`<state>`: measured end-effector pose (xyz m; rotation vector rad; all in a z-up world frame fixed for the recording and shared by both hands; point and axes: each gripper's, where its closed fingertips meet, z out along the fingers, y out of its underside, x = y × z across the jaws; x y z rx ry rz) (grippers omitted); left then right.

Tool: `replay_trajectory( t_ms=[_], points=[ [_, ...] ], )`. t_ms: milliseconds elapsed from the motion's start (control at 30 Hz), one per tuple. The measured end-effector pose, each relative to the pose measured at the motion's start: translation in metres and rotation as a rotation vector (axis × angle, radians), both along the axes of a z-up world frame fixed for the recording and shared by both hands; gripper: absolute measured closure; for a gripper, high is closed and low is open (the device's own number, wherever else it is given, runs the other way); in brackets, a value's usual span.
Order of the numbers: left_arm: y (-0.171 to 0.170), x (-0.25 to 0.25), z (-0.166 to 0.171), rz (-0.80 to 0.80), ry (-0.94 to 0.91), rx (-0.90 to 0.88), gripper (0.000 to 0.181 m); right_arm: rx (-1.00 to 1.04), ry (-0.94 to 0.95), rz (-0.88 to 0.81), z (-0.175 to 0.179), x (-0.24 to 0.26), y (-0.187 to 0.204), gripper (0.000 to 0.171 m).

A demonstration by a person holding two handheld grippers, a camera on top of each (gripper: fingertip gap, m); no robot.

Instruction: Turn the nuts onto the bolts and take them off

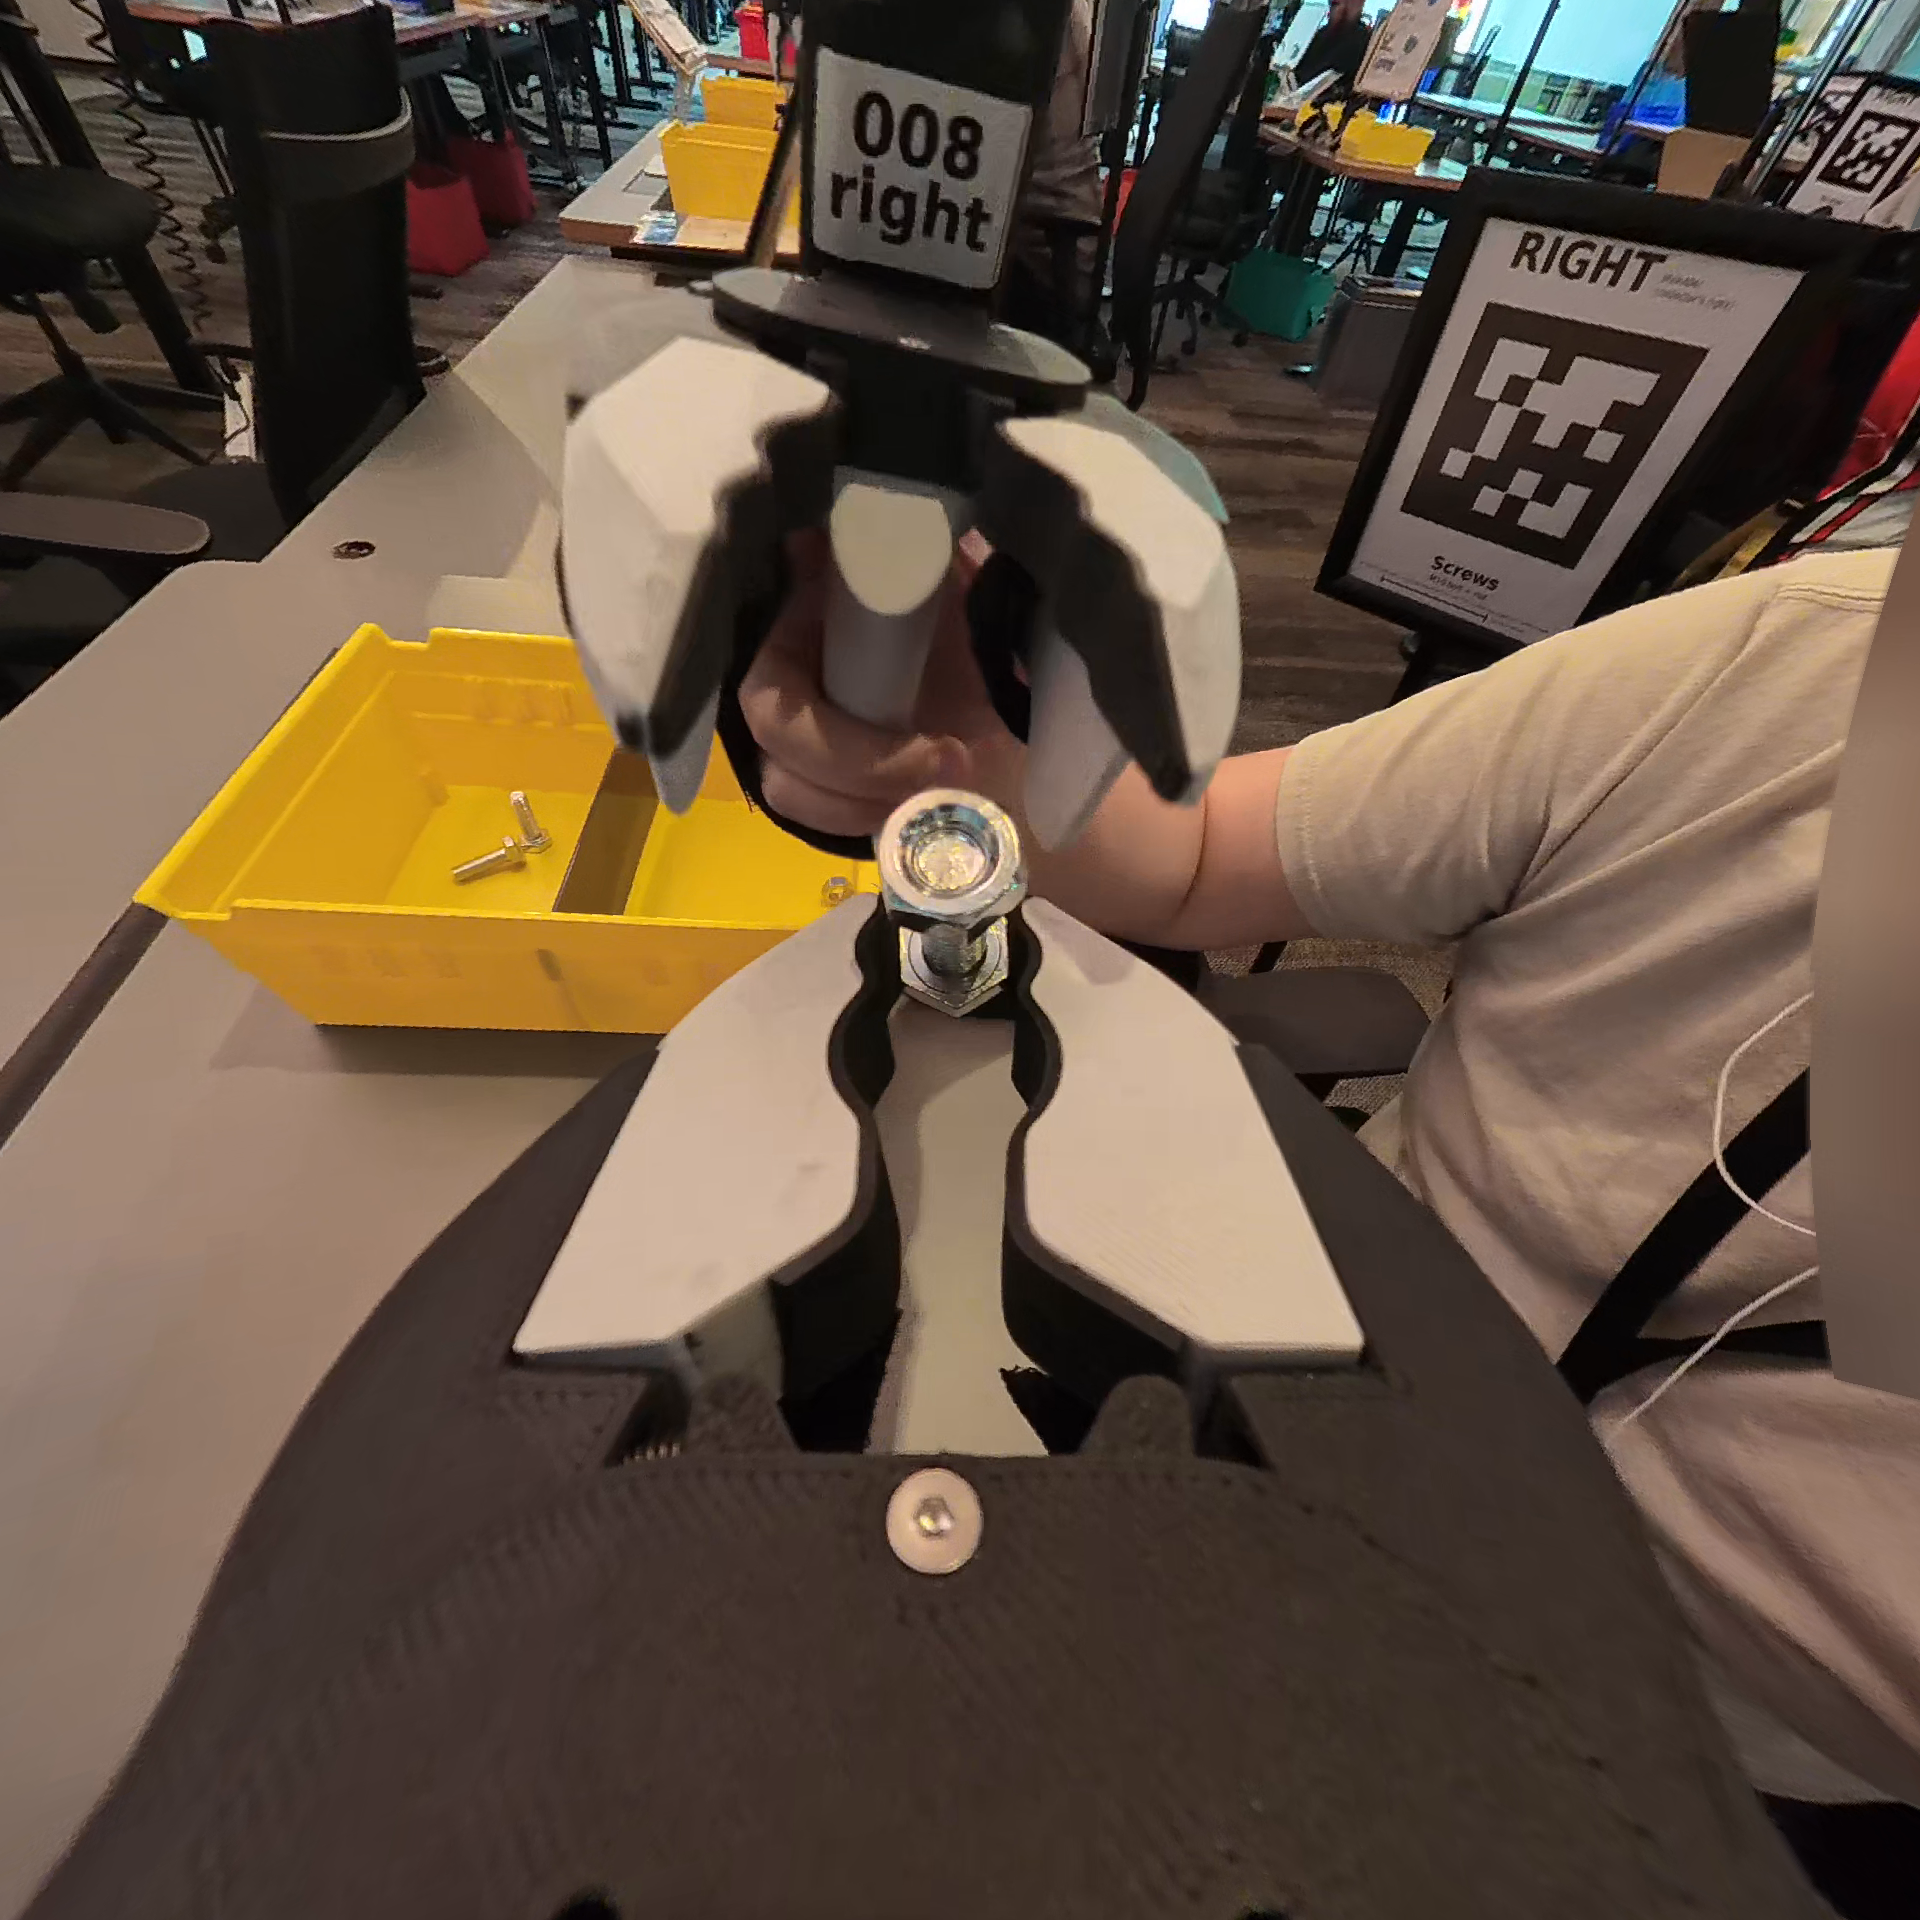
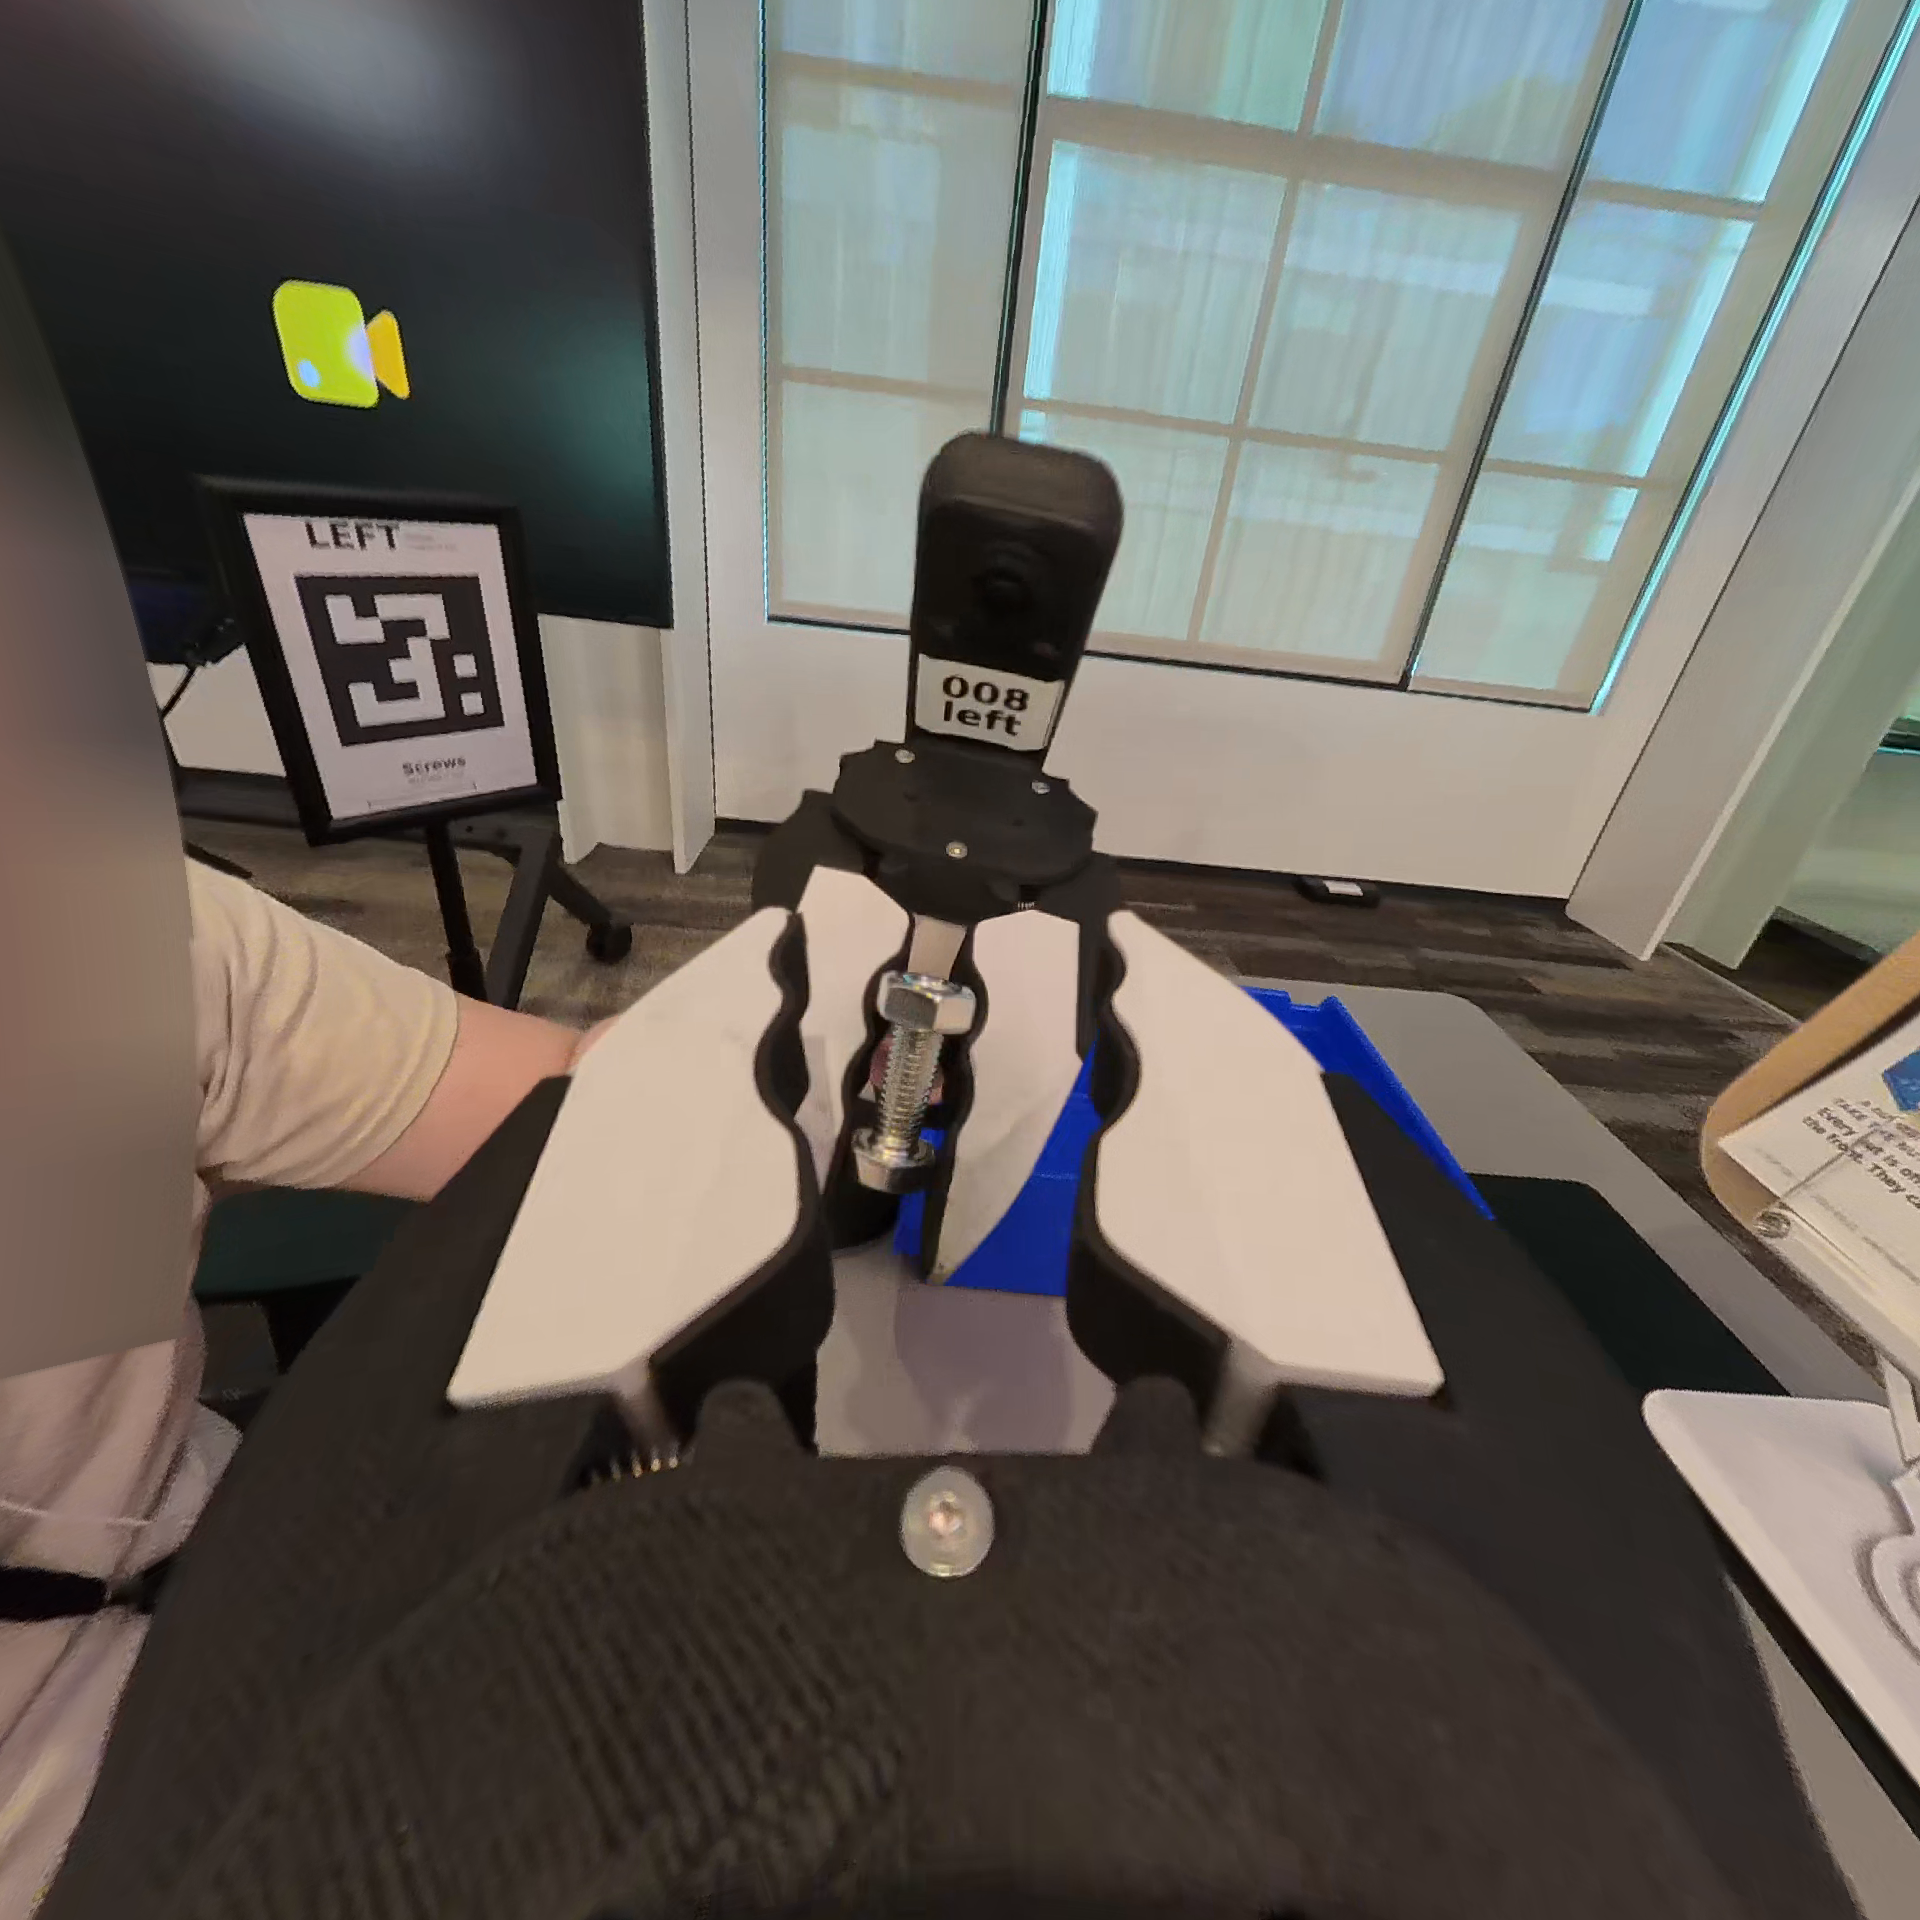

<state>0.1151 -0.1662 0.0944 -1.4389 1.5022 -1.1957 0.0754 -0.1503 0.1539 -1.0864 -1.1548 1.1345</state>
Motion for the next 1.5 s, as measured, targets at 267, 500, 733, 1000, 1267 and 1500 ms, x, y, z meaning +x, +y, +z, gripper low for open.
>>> replay_trajectory(
  t_ms=[267, 500, 733, 1000, 1267, 1500],
  points=[
    [0.007, -0.004, 0.003, 0.041, -0.005, 0.005, 0.163, -0.086, 0.009, 0.02, -0.006, 0.013, 0.021, 0.114],
    [0.002, -0.002, 0.003, 0.018, -0.008, 0.008, 0.163, -0.094, 0.015, 0.108, -0.006, 0.011, 0.009, 0.128],
    [-0.01, -0.007, 0.017, -0.058, -0.083, -0.048, 0.163, -0.088, 0.03, 0.125, -0.006, 0.02, 0.013, 0.14],
    [-0.004, -0.007, 0.014, -0.024, -0.068, -0.051, 0.163, -0.102, 0.089, 0.169, 0.006, 0.016, 0.0, 0.122],
    [-0.01, -0.006, 0.015, -0.048, -0.067, -0.042, 0.163, -0.152, 0.059, 0.105, -0.004, 0.017, 0.02, 0.123],
    [-0.009, -0.005, 0.013, -0.052, -0.059, -0.061, 0.163, -0.119, 0.061, 0.162, 0.004, 0.01, -0.004, 0.121]
  ],
)
